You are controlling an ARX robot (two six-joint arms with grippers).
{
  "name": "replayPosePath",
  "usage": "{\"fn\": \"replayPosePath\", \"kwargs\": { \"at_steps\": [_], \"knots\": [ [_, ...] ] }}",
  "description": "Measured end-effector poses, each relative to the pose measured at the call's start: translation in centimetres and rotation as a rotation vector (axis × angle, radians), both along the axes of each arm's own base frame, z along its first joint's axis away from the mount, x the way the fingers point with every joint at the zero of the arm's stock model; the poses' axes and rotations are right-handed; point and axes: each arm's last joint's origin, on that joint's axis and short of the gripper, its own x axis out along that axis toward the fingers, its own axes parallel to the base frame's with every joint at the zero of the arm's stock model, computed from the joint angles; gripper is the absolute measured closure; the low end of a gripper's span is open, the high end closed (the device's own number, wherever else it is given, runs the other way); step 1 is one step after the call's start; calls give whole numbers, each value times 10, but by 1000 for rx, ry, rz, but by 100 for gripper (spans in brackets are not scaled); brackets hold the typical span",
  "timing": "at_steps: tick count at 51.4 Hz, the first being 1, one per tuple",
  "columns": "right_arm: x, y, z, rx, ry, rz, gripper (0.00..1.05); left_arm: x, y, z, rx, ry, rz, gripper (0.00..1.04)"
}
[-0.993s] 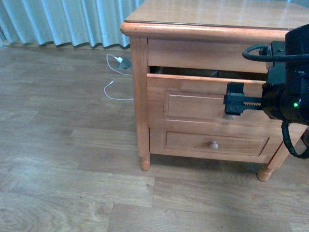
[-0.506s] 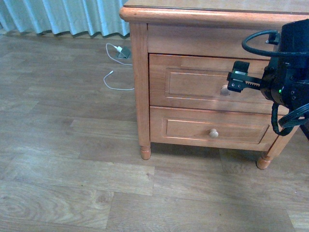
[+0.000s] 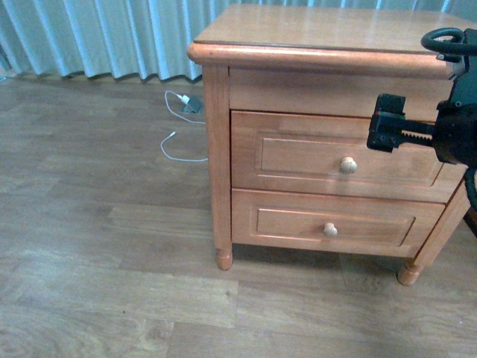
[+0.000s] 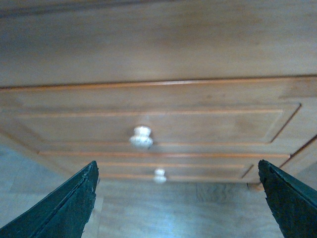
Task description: Put charger into drawer
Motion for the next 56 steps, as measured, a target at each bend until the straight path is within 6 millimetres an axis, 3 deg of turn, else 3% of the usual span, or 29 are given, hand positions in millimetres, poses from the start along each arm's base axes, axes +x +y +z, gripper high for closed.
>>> {"fn": "replayPosePath", "kwargs": {
  "at_steps": [17,33,38,46,56],
  "knots": [
    [-114,-27,47,-26,-20,28,8,0,0,0,0,0,0,6],
    [-221,-37,60,-39,-100,-33,8,0,0,0,0,0,0,6],
    [-233,-38,63,-42,-164,-52,8,0,0,0,0,0,0,6],
    [-234,-38,63,-42,-171,-53,8,0,0,0,0,0,0,6],
    [-239,-43,55,-105,-448,-26,40,0,0,0,0,0,0,6]
  ]
}}
